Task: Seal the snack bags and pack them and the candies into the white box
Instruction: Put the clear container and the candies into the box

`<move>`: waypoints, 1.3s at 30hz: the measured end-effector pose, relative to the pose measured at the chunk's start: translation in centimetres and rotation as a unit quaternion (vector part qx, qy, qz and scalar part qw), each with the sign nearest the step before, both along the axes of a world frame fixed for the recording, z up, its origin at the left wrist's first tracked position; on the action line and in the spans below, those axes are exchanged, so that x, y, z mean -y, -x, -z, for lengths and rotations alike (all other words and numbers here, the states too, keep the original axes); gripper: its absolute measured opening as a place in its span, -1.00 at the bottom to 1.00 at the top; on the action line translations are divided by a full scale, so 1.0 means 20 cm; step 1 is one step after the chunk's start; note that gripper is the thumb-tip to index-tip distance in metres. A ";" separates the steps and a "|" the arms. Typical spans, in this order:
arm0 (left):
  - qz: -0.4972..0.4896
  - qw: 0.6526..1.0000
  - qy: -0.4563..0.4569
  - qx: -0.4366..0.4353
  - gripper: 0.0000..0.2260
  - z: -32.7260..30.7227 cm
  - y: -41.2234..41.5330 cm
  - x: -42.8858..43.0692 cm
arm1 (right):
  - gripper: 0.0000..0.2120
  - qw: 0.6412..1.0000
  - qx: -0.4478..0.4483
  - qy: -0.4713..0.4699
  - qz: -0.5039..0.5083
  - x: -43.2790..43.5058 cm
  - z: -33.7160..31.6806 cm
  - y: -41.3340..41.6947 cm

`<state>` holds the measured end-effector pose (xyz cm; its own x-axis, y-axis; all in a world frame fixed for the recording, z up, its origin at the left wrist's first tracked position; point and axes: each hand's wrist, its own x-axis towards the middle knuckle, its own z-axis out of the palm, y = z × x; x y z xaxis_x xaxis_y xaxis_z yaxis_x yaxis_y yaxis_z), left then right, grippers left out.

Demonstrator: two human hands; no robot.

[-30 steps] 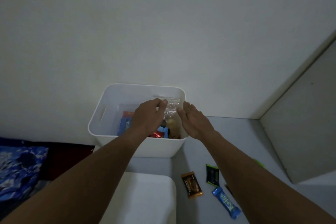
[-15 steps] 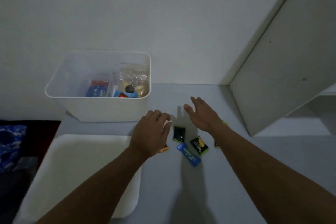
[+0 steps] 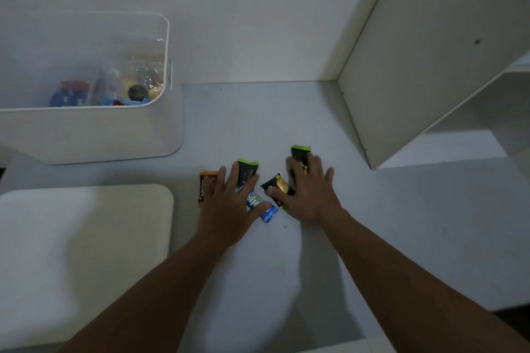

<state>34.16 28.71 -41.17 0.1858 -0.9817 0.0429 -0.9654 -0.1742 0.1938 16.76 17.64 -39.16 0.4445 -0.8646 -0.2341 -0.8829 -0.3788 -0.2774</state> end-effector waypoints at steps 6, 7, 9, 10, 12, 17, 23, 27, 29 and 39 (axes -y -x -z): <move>-0.026 0.996 0.084 0.003 -0.52 0.01 -0.03 0.05 | -0.69 0.979 0.034 0.199 -0.037 -0.01 0.04 -0.01; -0.039 0.995 0.090 0.001 -0.47 0.01 -0.03 0.06 | -0.70 0.978 0.041 0.202 -0.040 -0.01 0.05 -0.01; -0.054 0.994 0.097 0.002 -0.42 0.03 -0.02 0.07 | -0.72 0.978 0.067 0.192 -0.037 0.00 0.05 -0.02; -0.056 0.993 0.100 0.004 -0.43 0.03 -0.01 0.08 | -0.72 0.979 0.078 0.186 -0.033 0.00 0.05 -0.02; -0.061 0.992 0.111 0.004 -0.47 0.03 -0.01 0.08 | -0.71 0.978 0.089 0.187 -0.031 0.01 0.04 -0.03; -0.067 0.991 0.117 -0.019 -0.57 0.01 -0.01 0.08 | -0.76 0.983 0.075 0.164 -0.035 0.03 0.00 -0.04; -0.041 0.991 0.116 -0.047 -0.72 -0.02 -0.01 0.07 | -0.78 0.990 0.073 0.116 -0.029 0.03 -0.09 -0.03; -0.019 0.988 0.141 -0.067 -0.80 -0.04 -0.04 0.08 | -0.78 0.991 0.094 0.088 -0.017 0.05 -0.15 -0.03; -0.022 0.984 0.156 -0.087 -0.81 -0.07 -0.06 0.07 | -0.78 0.990 0.114 0.078 -0.009 0.05 -0.19 -0.05; -0.051 0.968 0.217 -0.114 -0.80 -0.67 -0.38 0.02 | -0.78 0.979 0.176 0.097 -0.017 0.07 -0.67 -0.45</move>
